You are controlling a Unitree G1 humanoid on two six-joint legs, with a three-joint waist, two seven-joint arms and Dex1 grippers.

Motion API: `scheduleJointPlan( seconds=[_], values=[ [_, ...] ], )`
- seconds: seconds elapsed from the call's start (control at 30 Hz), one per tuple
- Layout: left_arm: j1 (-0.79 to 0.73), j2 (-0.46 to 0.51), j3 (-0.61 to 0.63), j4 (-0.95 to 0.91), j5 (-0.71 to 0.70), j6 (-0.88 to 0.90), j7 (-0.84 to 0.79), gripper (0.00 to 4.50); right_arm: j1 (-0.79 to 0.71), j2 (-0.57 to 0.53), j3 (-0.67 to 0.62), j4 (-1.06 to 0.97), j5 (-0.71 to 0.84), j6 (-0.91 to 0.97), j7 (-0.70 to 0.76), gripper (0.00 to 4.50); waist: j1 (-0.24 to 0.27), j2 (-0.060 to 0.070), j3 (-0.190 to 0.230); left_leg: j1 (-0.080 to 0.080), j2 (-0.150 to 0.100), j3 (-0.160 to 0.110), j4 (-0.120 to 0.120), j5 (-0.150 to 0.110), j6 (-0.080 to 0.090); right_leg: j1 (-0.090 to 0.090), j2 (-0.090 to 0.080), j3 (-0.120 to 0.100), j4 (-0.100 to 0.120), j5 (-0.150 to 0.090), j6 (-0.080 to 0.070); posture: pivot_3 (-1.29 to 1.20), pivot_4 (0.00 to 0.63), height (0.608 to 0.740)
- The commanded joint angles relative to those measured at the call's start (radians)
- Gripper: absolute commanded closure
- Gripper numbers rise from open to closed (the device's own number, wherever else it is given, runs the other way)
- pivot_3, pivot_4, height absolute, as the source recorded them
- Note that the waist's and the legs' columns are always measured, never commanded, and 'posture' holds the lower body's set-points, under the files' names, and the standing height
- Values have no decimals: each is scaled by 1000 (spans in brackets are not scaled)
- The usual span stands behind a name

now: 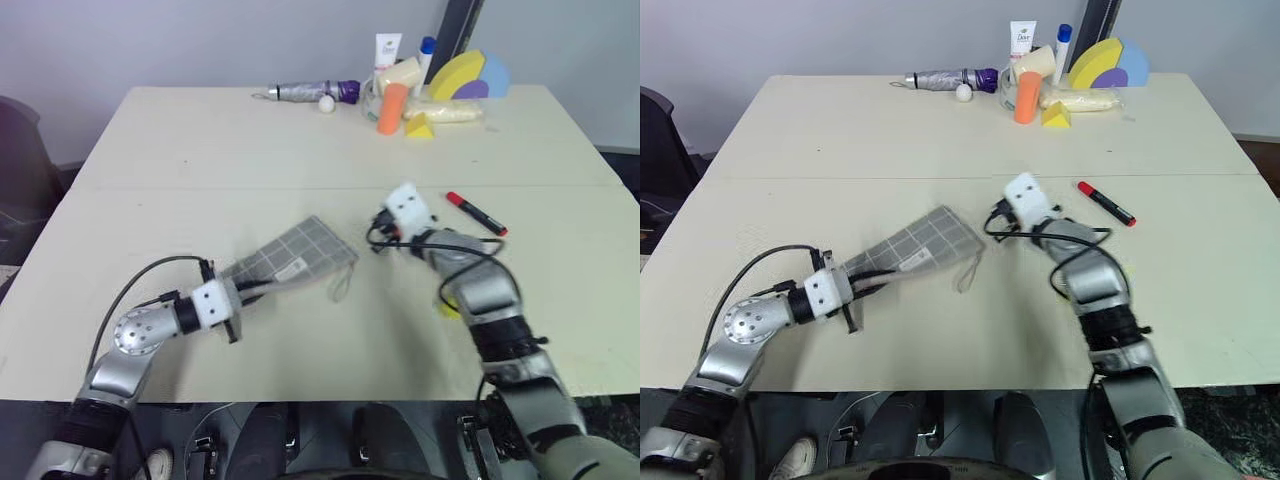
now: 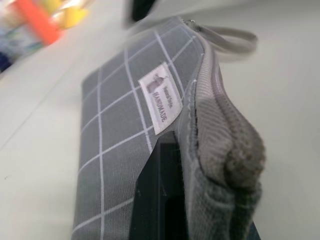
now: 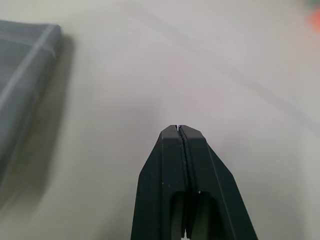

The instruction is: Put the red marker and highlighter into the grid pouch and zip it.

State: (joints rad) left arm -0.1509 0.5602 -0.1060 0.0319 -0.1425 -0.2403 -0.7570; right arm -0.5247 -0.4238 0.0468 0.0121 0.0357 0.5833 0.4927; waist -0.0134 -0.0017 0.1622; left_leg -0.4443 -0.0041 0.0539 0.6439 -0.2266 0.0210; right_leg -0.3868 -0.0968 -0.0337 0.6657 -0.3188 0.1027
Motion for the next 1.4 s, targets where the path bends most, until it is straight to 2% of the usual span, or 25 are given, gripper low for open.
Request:
scheduleJointPlan(
  seconds=[0.03,0.17,0.27,0.43,0.63,0.73,0.77,0.87,0.97,1.07,1.27,1.4],
  values=[
    [-56,-89,-10,-64,-9,134,88,4500,24,-10,-72,-98,69,23,18,3648,-4,0,0,1,0,0,0,0,0,1,1,0,0,0,0,0,150,740],
    [-120,-215,-40,-70,0,231,152,4500,47,0,-133,-145,135,91,10,1583,2,-1,0,1,1,0,2,0,0,2,2,0,1,0,0,0,150,740],
    [-147,-262,-54,-68,2,262,164,4500,50,10,-140,-178,162,113,-1,32,2,-1,1,1,1,1,2,0,0,2,2,0,1,0,0,0,150,740],
    [-167,-292,-63,-66,5,277,161,4500,37,18,-131,-199,181,146,-25,32,2,-1,1,1,1,0,2,0,0,2,3,0,0,0,1,0,150,740],
    [-177,-296,-62,-65,-3,282,155,4500,-10,55,-121,-122,168,123,-81,32,2,-1,1,1,1,0,2,0,0,2,3,0,0,0,1,0,150,740],
    [-175,-297,-60,-69,-6,283,151,4500,-25,67,-112,-88,165,96,-87,821,3,-1,1,1,1,0,2,0,0,2,3,0,0,0,0,0,150,740],
    [-175,-297,-60,-70,-6,283,151,4500,-27,69,-111,-80,165,89,-89,1208,3,-1,1,1,1,0,2,0,0,3,3,0,0,0,1,0,150,740],
    [-173,-299,-62,-74,-4,286,152,4500,-31,75,-108,-69,173,79,-87,2913,2,-1,1,1,1,0,2,0,0,3,3,0,0,0,1,0,150,740],
    [-172,-302,-62,-75,-1,293,156,4500,-29,77,-101,-88,182,85,-79,4423,2,-1,1,1,1,0,2,0,0,2,3,0,0,0,1,0,150,740],
    [-172,-306,-64,-74,4,298,162,4500,-19,63,-74,-117,175,91,-58,4473,2,-1,1,1,1,0,2,0,0,3,3,0,0,0,1,0,150,740],
    [-187,-338,-86,-57,18,318,185,4500,29,-33,118,-264,118,85,60,4473,3,-1,1,1,1,0,2,0,0,3,3,0,0,0,1,0,150,740],
    [-191,-360,-97,-55,30,328,192,4500,31,-44,180,-329,111,106,84,4473,3,-2,1,1,1,0,3,0,0,3,3,0,0,0,1,0,150,740]
  ],
)
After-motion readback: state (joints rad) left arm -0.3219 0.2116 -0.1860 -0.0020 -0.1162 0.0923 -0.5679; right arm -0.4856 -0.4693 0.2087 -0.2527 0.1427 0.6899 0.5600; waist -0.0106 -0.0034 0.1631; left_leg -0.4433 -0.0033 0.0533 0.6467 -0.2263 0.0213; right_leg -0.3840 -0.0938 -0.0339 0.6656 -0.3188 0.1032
